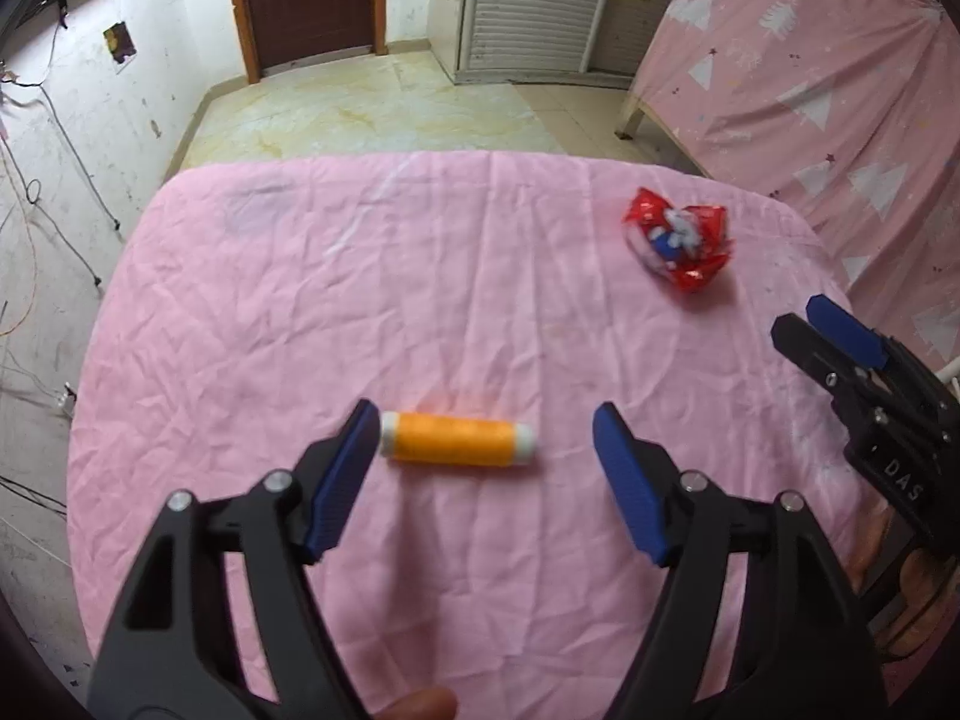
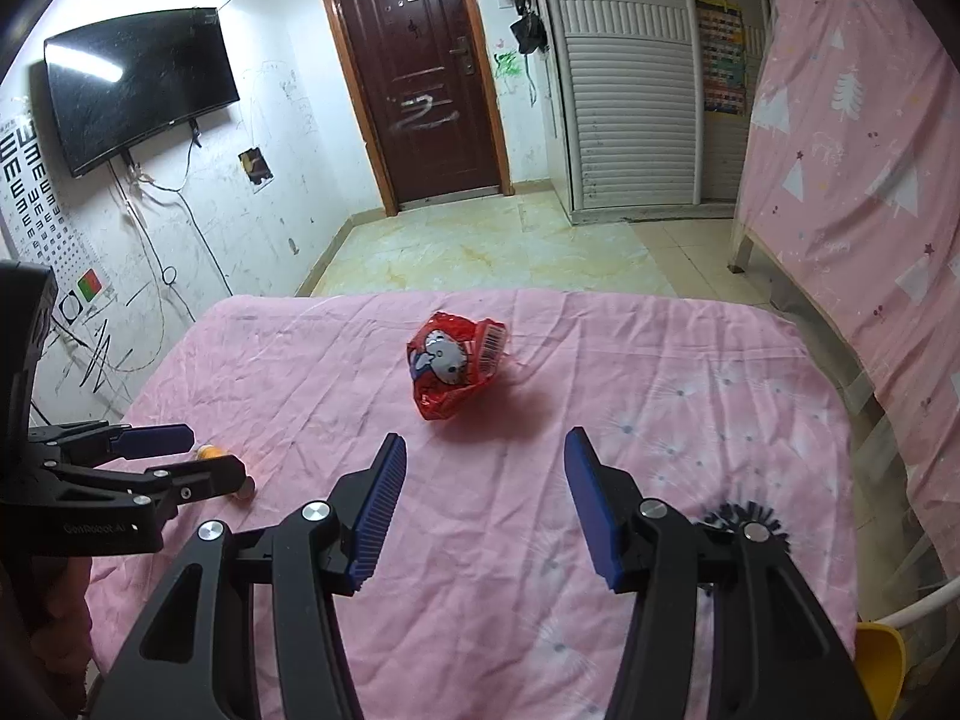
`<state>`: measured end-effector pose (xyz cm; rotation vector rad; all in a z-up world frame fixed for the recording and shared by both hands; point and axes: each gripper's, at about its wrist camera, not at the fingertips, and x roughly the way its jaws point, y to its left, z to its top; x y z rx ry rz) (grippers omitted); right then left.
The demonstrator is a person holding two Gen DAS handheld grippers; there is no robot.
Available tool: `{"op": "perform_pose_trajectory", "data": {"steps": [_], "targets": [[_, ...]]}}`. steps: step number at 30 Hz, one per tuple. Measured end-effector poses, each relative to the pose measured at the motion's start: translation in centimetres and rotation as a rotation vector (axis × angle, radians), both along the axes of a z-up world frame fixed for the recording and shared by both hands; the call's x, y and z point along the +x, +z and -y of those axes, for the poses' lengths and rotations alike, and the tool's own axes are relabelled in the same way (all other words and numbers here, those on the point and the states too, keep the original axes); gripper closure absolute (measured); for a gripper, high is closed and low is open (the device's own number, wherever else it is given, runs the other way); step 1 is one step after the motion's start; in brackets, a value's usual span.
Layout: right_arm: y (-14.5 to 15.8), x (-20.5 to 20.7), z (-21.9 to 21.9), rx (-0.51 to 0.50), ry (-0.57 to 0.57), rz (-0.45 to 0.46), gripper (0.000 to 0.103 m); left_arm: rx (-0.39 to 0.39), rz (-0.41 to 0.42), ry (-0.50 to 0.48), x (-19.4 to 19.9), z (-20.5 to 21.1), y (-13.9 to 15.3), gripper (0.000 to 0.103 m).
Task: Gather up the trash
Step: 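Grasp the orange thread spool with the left tool while the right tool grasps the red snack bag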
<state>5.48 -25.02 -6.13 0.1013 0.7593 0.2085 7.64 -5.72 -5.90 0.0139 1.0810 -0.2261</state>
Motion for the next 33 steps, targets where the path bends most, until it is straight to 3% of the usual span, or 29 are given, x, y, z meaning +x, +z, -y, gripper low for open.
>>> {"op": "perform_pose_trajectory", "data": {"steps": [11, 21, 33], "targets": [[-1.1, 3.2, -2.1, -0.034, 0.032, -0.046, 0.054, 0.004, -0.038, 0.01, 1.4, -1.3, -2.1, 0.027], [-2.0, 5.8, -3.4, -0.07, 0.048, -0.066, 0.054, 0.096, 0.052, 0.0, 0.7, 0.0, -2.5, 0.035], [-3.4, 9.5, -4.6, -0.088, 0.04, -0.108, 0.054, 0.09, 0.12, -0.004, 0.0, 0.2, -3.1, 0.035]]}}
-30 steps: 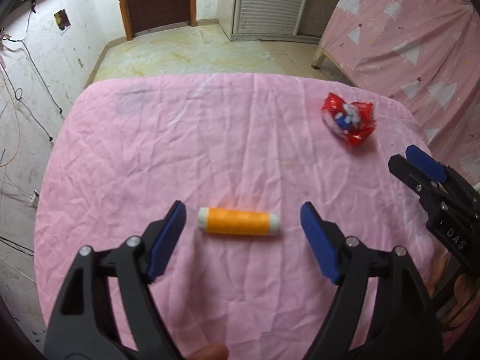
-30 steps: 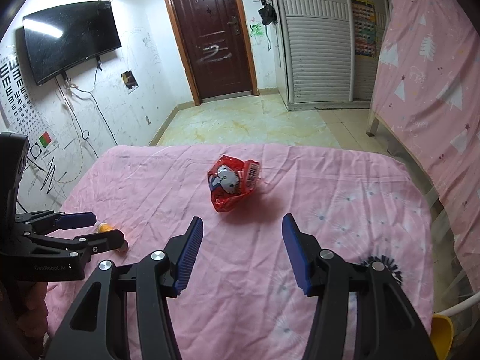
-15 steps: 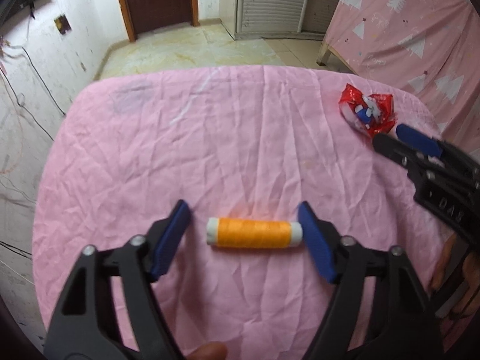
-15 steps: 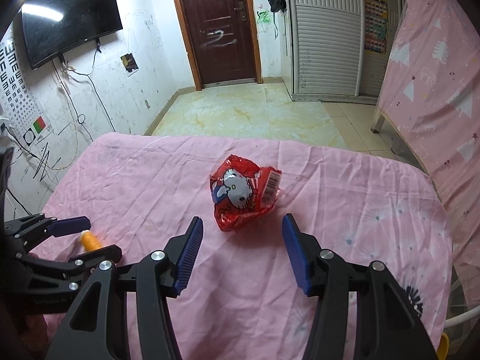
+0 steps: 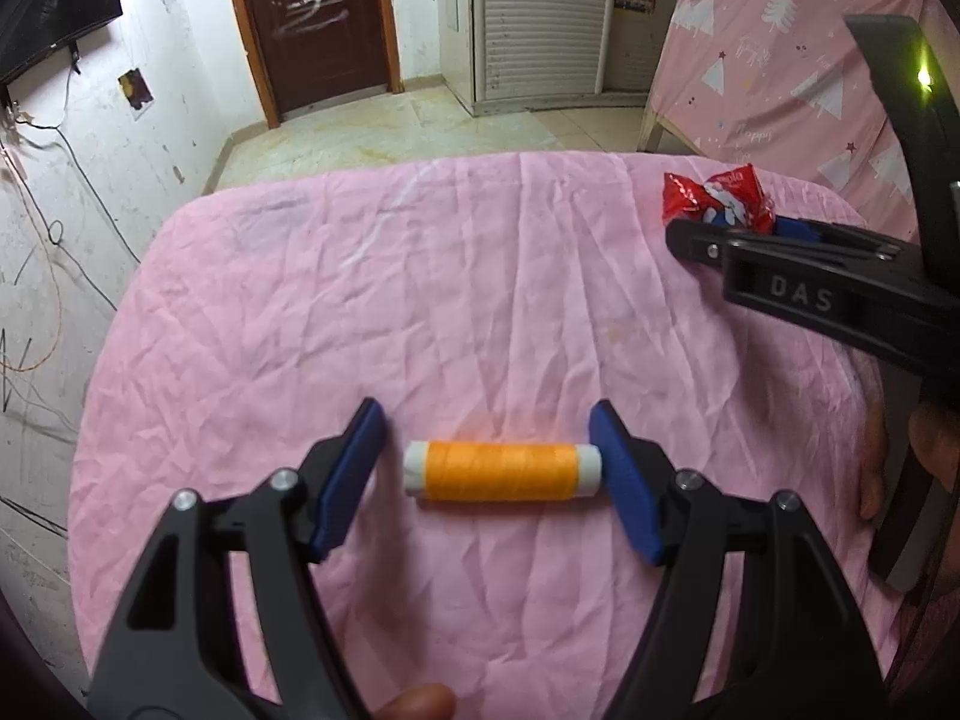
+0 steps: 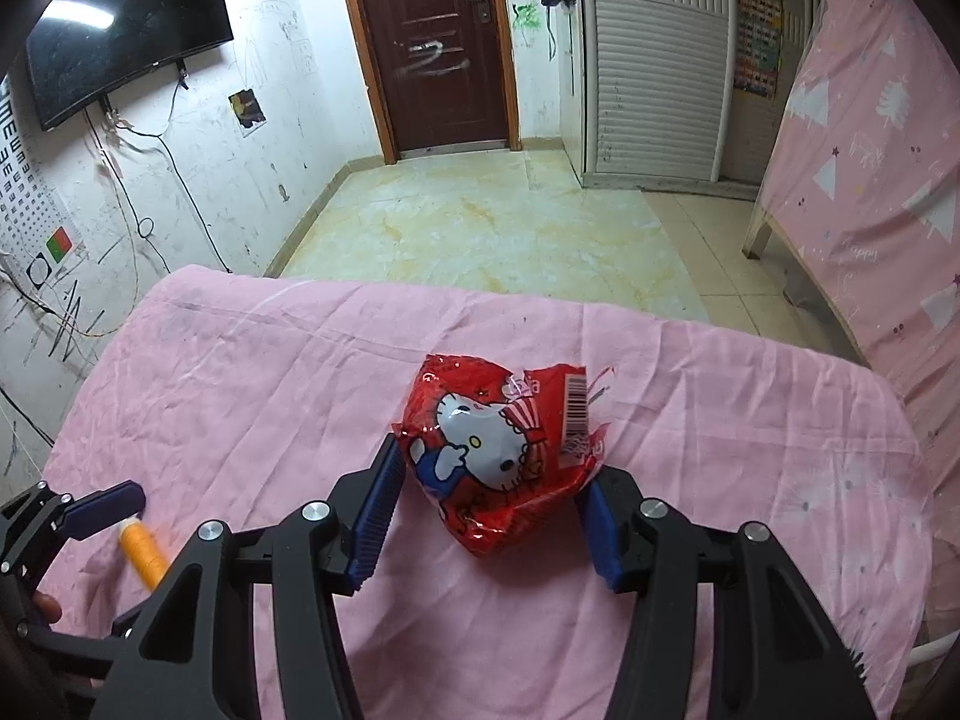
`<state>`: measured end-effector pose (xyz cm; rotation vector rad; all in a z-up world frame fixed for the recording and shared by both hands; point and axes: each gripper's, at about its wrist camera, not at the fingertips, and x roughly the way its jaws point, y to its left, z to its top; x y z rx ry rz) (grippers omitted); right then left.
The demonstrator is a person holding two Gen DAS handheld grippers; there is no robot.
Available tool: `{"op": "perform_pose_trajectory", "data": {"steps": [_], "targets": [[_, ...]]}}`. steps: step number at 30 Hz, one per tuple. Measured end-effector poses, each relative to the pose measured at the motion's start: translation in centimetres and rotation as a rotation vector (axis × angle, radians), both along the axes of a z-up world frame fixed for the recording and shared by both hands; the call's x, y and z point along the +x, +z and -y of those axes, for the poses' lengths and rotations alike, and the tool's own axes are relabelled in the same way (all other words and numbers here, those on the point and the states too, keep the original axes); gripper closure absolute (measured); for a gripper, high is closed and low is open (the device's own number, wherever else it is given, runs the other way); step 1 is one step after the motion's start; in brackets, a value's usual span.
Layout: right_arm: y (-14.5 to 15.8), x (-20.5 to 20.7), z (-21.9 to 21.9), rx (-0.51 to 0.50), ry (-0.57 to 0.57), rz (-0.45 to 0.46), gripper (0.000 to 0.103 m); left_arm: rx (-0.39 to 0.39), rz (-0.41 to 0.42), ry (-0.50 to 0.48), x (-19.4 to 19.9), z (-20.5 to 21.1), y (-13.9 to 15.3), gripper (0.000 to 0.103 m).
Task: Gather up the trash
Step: 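Grasp the orange thread spool with the left tool while the right tool grasps the red snack bag, then carry the spool and snack bag over the yellow bin and open both tools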
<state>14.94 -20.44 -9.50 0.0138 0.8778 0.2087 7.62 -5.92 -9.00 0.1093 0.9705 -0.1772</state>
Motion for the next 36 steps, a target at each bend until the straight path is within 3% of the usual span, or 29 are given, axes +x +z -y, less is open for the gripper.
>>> {"op": "perform_pose_trajectory", "data": {"steps": [10, 16, 20, 29, 36], "targets": [[0.8, -0.8, 0.5, 0.013, -0.024, 0.046, 0.065, 0.007, 0.015, 0.0, -0.2, 0.5, -0.1, 0.035], [2.7, -3.5, 2.0, 0.072, -0.037, 0.106, 0.064, 0.037, 0.036, -0.003, -0.6, 1.2, 0.3, 0.047], [4.3, -6.2, 3.6, 0.113, -0.062, 0.159, 0.064, 0.003, 0.015, 0.012, -1.0, 0.8, 0.8, 0.047], [6.8, -13.0, 9.5, 0.187, -0.145, 0.261, 0.064, -0.114, 0.047, 0.008, -3.1, 0.1, 6.0, 0.047], [7.7, -17.6, 14.0, 0.218, -0.223, 0.317, 0.064, -0.124, 0.091, -0.047, -5.2, 2.6, 8.7, 0.047]]}}
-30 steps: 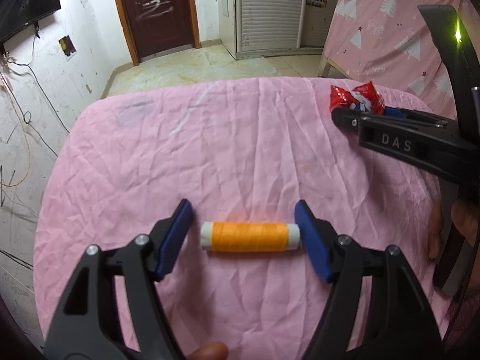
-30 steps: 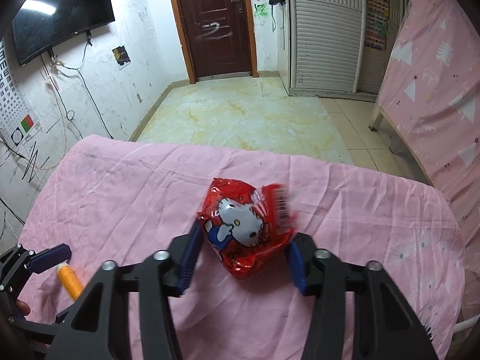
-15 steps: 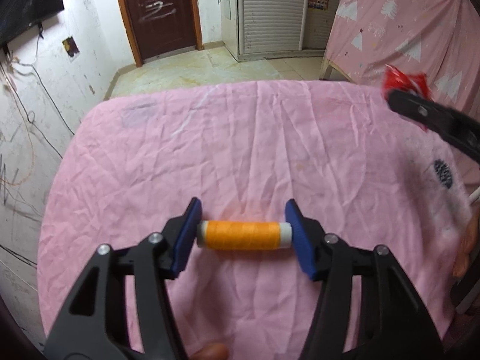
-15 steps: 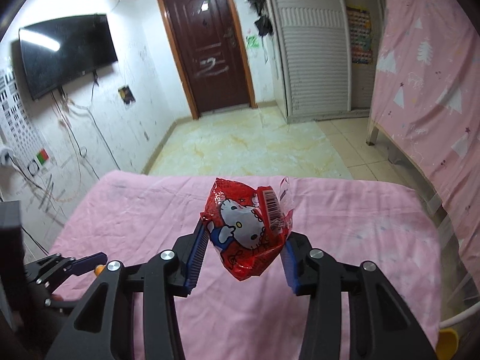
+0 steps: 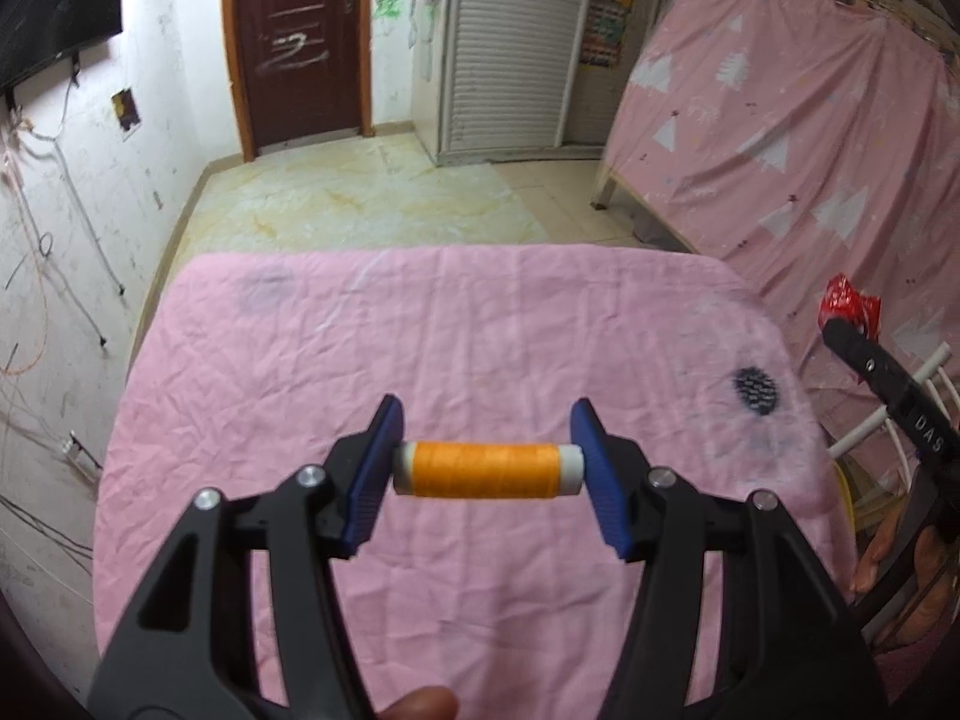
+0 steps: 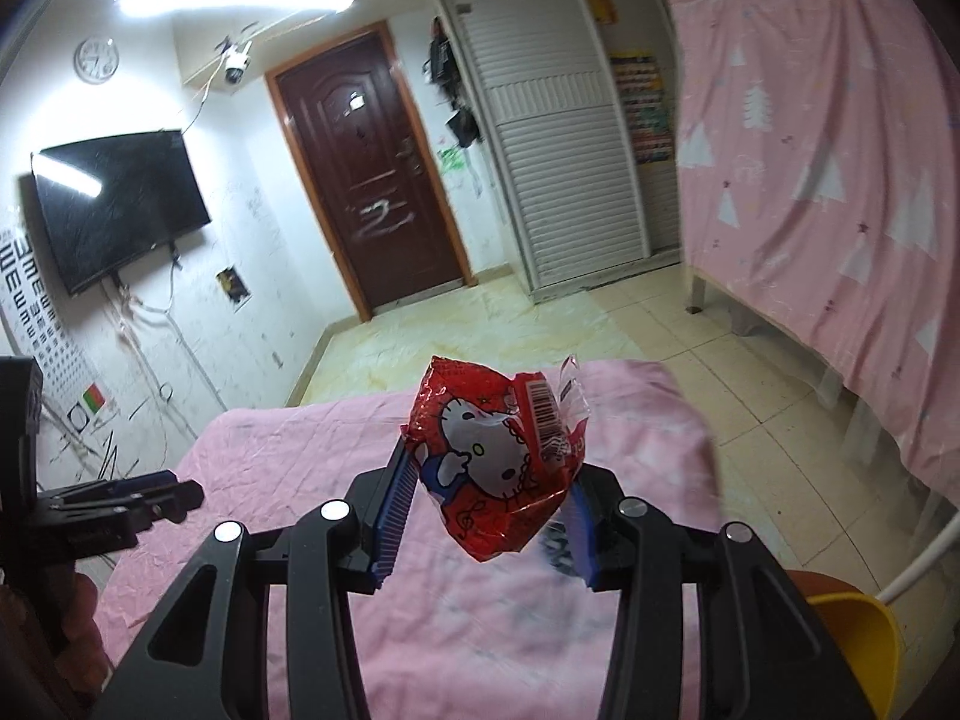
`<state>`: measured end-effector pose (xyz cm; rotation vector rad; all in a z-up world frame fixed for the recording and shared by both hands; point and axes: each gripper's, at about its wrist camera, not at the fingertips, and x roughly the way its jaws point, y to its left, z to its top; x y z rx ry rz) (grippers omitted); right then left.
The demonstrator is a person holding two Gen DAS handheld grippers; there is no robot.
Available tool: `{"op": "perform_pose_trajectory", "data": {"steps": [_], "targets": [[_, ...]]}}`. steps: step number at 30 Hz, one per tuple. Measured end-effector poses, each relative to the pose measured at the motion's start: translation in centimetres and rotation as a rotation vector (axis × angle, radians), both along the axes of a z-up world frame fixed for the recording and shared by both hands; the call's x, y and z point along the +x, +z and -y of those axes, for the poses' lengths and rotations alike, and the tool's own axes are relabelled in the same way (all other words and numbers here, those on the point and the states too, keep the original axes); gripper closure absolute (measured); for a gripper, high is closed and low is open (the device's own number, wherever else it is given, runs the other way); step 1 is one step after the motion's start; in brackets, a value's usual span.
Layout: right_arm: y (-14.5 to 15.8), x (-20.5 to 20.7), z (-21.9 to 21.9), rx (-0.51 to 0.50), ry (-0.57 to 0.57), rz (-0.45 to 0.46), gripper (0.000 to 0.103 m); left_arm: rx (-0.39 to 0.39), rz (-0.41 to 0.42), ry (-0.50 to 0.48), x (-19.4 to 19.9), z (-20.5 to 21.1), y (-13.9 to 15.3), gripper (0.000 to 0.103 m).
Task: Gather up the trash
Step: 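Carry the spool and snack bag over the yellow bin and open both tools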
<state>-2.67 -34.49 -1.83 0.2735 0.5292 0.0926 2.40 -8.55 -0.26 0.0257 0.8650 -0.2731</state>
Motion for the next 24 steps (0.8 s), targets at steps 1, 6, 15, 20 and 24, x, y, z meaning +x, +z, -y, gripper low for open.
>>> {"op": "perform_pose_trajectory", "data": {"steps": [1, 6, 15, 20, 24], "targets": [[0.0, -0.7, 0.8, 0.005, -0.015, 0.004, 0.064, -0.001, 0.007, -0.017, -0.5, 0.8, 0.4, 0.047], [-0.2, -3.7, 4.7, 0.029, -0.094, 0.023, 0.064, 0.002, 0.026, -0.085, -2.0, 4.1, 1.2, 0.047], [-2.4, -9.0, 11.7, 0.064, -0.25, 0.024, 0.064, 0.036, 0.051, -0.226, -4.9, 11.5, 1.8, 0.047], [-4.5, -11.0, 14.2, 0.072, -0.298, -0.003, 0.064, 0.05, 0.054, -0.305, -6.7, 15.6, 1.5, 0.047], [-5.7, -12.2, 15.3, 0.063, -0.324, -0.024, 0.064, 0.07, 0.052, -0.368, -8.2, 18.8, 0.7, 0.047]]}}
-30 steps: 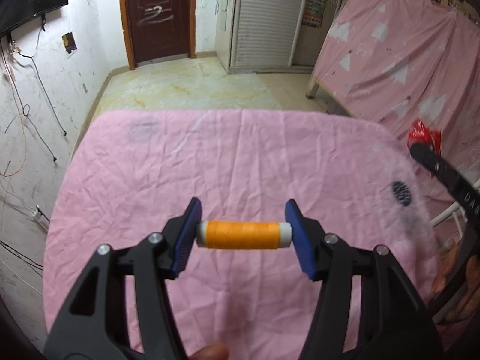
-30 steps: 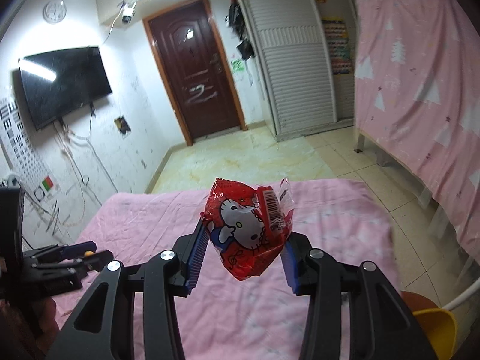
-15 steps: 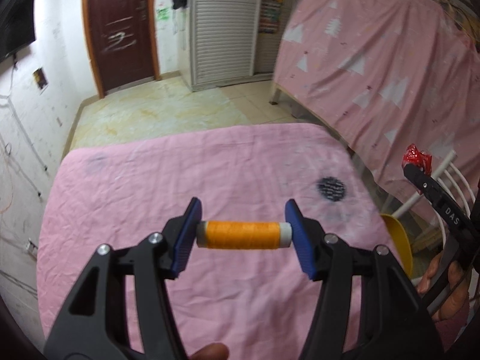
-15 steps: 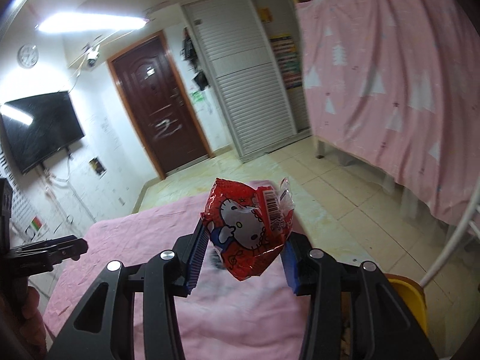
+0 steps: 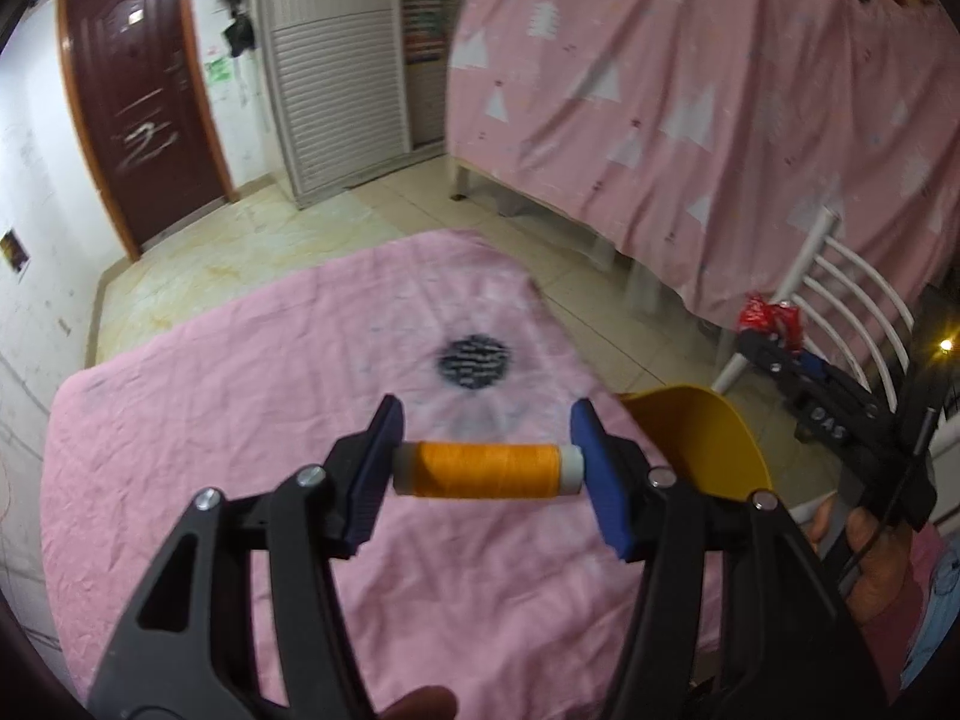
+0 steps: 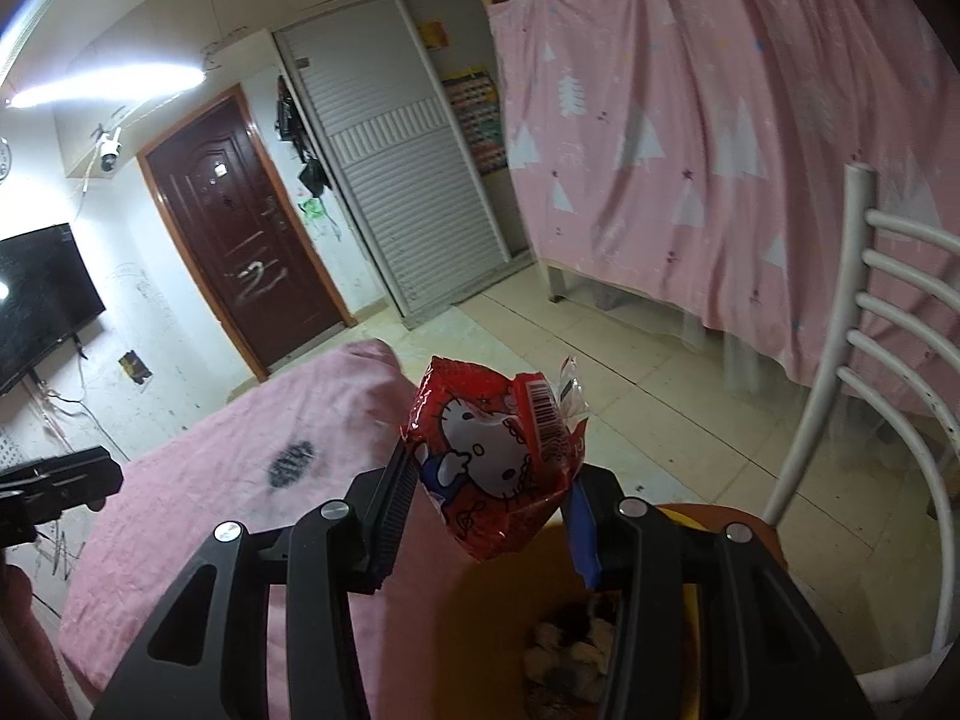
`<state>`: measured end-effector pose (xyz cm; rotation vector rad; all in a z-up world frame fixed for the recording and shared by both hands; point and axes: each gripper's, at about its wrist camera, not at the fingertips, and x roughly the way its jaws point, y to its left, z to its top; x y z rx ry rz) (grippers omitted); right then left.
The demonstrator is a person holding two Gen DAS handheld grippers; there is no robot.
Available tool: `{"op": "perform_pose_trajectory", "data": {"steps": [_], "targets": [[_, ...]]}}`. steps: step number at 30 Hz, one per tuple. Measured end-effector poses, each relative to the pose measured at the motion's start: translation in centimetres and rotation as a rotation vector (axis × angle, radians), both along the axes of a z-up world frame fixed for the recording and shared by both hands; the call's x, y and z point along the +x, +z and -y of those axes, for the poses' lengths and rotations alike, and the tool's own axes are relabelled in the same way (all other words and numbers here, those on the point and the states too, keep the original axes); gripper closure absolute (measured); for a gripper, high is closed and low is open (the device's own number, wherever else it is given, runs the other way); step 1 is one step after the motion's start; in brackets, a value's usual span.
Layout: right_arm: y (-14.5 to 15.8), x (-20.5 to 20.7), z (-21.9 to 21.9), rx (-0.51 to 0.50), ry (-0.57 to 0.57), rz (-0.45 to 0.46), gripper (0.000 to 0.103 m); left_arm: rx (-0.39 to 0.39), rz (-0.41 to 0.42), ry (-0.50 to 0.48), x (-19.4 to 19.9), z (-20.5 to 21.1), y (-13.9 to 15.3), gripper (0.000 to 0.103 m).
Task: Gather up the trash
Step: 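Carry the spool and snack bag over the yellow bin and open both tools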
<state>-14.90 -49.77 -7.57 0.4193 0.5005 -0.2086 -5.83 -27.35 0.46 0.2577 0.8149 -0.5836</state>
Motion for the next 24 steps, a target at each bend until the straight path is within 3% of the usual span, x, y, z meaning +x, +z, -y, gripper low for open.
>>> {"op": "perform_pose_trajectory", "data": {"steps": [7, 17, 20, 24], "targets": [[-2.5, -0.6, 1.1, -0.014, 0.003, -0.088, 0.06, 0.017, -0.026, -0.098, -1.7, 4.9, -0.8, 0.047], [-3.1, -2.0, 2.3, 0.012, -0.012, -0.095, 0.053, 0.001, -0.106, -0.227, -3.4, 11.0, -2.2, 0.047], [-3.3, -2.2, 2.6, 0.013, -0.021, -0.096, 0.039, 0.001, -0.118, -0.238, -3.5, 11.8, -2.5, 0.047], [-3.1, -2.9, 3.4, 0.004, -0.084, -0.086, 0.039, -0.009, -0.141, -0.257, -3.5, 12.2, -2.7, 0.047]]}}
